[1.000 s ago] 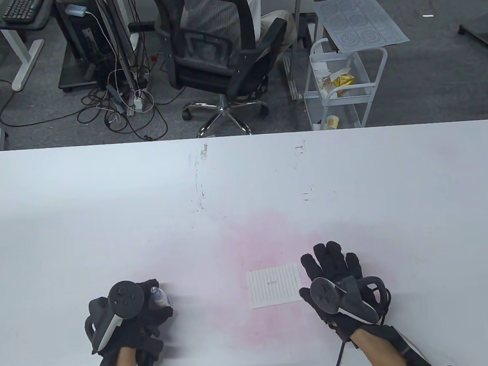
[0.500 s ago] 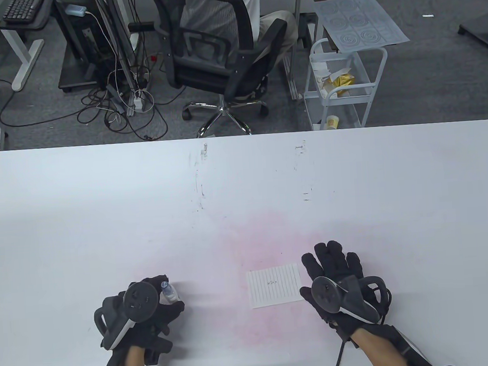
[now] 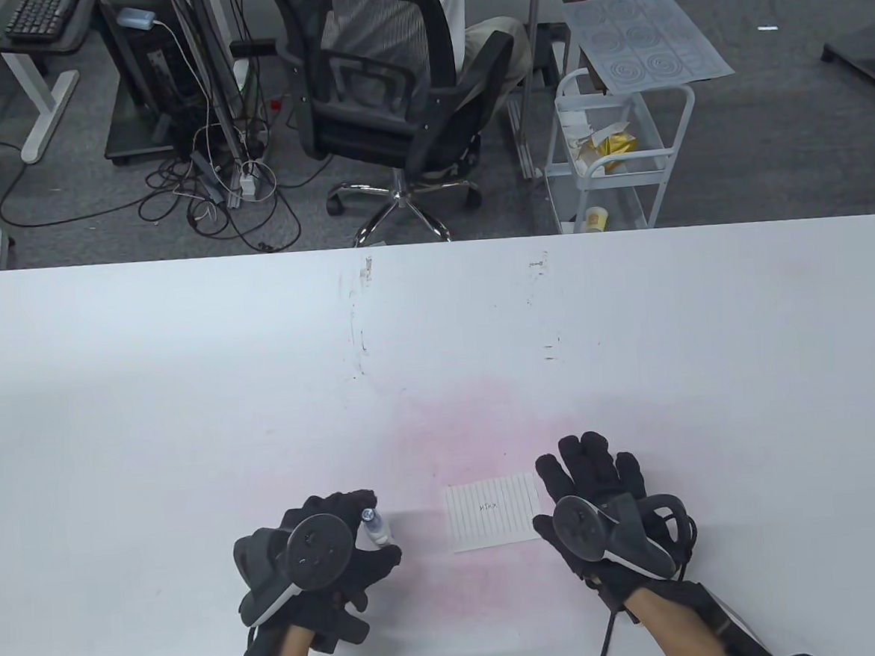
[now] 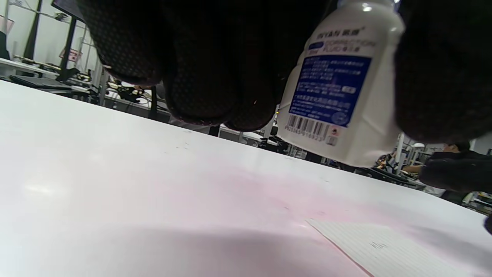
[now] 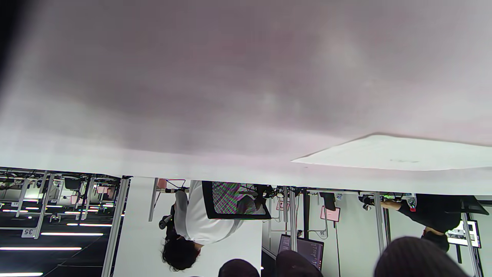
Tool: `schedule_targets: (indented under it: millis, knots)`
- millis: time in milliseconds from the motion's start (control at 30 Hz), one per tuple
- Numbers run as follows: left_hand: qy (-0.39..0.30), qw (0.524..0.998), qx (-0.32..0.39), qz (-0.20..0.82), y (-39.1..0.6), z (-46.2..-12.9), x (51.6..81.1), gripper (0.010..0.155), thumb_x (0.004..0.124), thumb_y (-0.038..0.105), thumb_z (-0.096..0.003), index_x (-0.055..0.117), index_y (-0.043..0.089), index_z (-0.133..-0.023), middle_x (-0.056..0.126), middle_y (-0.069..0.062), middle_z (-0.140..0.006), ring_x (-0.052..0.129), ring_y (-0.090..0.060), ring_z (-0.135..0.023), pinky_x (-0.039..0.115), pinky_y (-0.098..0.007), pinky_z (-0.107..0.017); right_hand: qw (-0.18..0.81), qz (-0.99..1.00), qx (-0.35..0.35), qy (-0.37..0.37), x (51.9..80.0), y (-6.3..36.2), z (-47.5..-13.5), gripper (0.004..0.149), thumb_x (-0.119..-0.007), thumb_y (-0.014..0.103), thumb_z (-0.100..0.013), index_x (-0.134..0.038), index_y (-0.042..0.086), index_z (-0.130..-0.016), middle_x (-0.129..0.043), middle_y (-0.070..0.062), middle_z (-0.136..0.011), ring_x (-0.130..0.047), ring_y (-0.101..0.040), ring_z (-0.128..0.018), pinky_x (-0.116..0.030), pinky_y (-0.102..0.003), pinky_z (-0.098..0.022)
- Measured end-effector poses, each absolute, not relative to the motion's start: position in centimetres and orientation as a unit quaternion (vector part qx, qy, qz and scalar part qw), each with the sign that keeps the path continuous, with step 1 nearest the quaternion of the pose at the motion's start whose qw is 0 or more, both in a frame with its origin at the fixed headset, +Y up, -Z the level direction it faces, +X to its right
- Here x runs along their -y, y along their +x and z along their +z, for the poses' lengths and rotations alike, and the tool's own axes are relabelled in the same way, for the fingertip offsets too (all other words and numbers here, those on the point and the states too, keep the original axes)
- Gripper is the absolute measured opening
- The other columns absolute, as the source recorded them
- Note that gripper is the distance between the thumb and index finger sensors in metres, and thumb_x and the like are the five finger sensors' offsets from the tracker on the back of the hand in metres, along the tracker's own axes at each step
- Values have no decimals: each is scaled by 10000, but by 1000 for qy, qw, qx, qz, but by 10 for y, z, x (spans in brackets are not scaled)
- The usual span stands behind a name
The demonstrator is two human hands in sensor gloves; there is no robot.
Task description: Brush correction fluid to cover black text
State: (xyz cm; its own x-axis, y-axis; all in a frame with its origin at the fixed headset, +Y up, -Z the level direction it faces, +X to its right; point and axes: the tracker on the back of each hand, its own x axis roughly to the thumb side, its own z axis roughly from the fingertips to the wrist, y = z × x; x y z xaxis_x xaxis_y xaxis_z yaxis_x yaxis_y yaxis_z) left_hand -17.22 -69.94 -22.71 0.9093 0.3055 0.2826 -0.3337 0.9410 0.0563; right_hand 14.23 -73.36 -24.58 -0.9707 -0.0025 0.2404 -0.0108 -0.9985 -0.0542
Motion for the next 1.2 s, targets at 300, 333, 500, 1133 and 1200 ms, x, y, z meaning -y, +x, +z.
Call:
schedule_targets:
  millis: [300,333,500,1133,1200]
  knots:
    - [40,970,170,168,-128,-222,711,760,982,658,-198,846,238,-817,1013,-46,-748,1042,-229,-606,823,-474,-584,38,987,37,151,726,128,-238,747,-653,645,-401,-413,318,-1028,-312,-34,-1092,-289,-397,-1036,-376,-662,-686]
    - [39,969,177,169,-124,-221,712,761,981,658,-199,847,235,-817,1014,-49,-747,1042,-229,-605,823,-474,-582,36,987,40,154,726,127,-238,748,-652,646,-400,-413,318,-1028,-310,-33,-1092,-289,-397,-1036,-377,-661,-687]
    - [38,966,191,172,-112,-220,718,760,979,657,-201,844,236,-819,1011,-49,-749,1041,-230,-605,822,-474,-583,48,984,49,165,722,124,-236,744,-655,646,-398,-427,315,-1025,-332,-33,-1090,-312,-398,-1036,-387,-661,-685]
    - [25,963,218,158,-92,-219,729,759,977,664,-198,856,229,-808,1021,-52,-730,1046,-231,-589,826,-476,-575,225,932,137,247,705,79,-211,596,-820,643,-313,-806,235,-747,-835,-26,-770,-922,-351,-665,-719,-556,-539]
    - [29,962,222,158,-91,-218,729,759,978,664,-196,857,228,-806,1024,-51,-725,1048,-230,-585,829,-474,-571,231,932,146,239,706,78,-212,567,-831,635,-308,-824,236,-712,-858,-22,-732,-944,-338,-626,-736,-550,-520]
